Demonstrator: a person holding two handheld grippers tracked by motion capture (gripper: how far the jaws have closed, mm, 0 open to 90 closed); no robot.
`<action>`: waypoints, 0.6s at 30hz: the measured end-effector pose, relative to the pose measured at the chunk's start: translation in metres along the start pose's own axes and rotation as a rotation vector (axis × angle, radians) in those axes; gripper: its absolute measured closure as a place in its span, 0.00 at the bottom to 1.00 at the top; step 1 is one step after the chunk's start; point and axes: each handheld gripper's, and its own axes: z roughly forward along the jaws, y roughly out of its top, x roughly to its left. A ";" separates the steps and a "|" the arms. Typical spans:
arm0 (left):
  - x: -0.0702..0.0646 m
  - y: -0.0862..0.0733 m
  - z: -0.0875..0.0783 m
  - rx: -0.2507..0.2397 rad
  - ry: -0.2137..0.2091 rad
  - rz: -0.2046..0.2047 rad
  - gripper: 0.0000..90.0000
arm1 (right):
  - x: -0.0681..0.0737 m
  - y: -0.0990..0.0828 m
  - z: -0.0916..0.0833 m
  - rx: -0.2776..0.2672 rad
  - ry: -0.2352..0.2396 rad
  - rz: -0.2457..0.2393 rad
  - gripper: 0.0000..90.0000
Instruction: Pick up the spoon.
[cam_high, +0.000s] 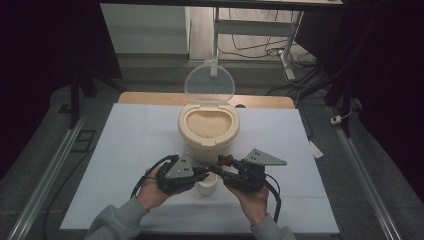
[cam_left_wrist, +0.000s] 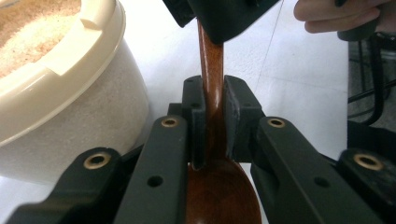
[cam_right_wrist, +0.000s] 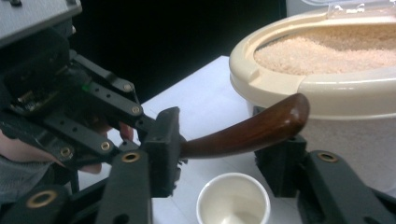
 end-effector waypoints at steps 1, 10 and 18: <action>0.000 0.000 0.000 0.000 0.000 0.003 0.88 | 0.000 0.000 0.000 -0.007 0.006 0.006 0.65; -0.002 0.000 -0.002 -0.001 0.013 0.015 0.88 | 0.002 0.000 0.000 -0.052 0.050 0.020 0.79; -0.003 0.001 -0.002 -0.003 0.031 0.028 0.88 | 0.005 0.000 -0.001 -0.087 0.097 0.026 0.87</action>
